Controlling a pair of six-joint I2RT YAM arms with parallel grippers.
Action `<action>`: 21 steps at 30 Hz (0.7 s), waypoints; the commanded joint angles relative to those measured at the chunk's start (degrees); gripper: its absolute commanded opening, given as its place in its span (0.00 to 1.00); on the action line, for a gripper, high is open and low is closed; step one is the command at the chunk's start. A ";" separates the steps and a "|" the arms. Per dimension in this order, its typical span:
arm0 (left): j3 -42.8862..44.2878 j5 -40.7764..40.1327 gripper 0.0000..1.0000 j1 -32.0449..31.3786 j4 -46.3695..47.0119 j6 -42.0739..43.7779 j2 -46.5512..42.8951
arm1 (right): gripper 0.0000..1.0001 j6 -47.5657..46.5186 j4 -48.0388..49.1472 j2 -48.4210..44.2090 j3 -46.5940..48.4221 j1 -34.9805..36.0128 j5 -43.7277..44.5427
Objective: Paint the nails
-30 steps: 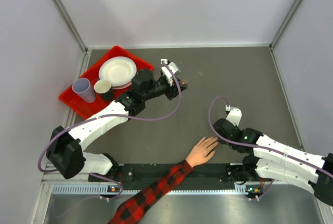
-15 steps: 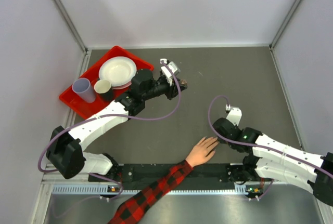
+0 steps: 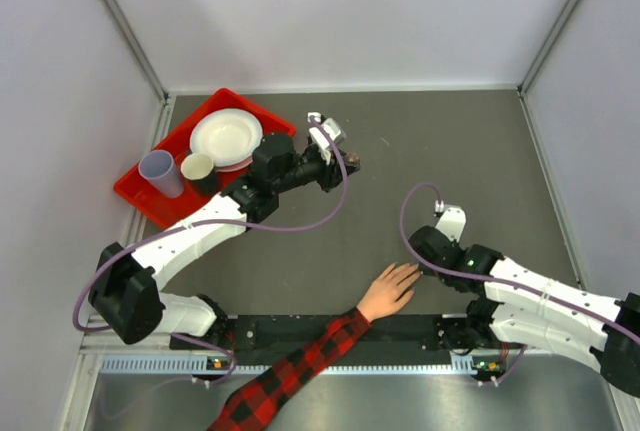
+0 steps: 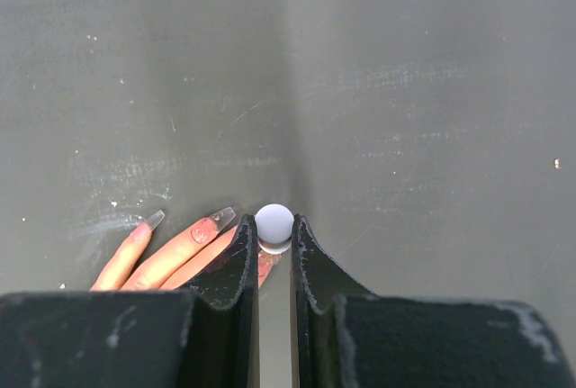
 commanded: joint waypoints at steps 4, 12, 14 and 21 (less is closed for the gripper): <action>0.85 0.98 0.00 0.35 3.56 -0.13 -0.38 | 0.00 0.53 0.48 0.18 0.96 -0.87 2.79; 0.85 0.89 0.00 0.44 3.56 -0.05 -0.46 | 0.00 0.09 0.57 0.18 1.04 -1.39 3.32; 0.85 0.98 0.00 0.44 3.56 -0.04 -0.38 | 0.00 0.09 0.57 0.18 1.13 -1.48 3.49; 0.85 0.98 0.00 0.44 3.56 -0.05 -0.29 | 0.00 -0.26 1.01 -0.52 0.96 -1.57 3.05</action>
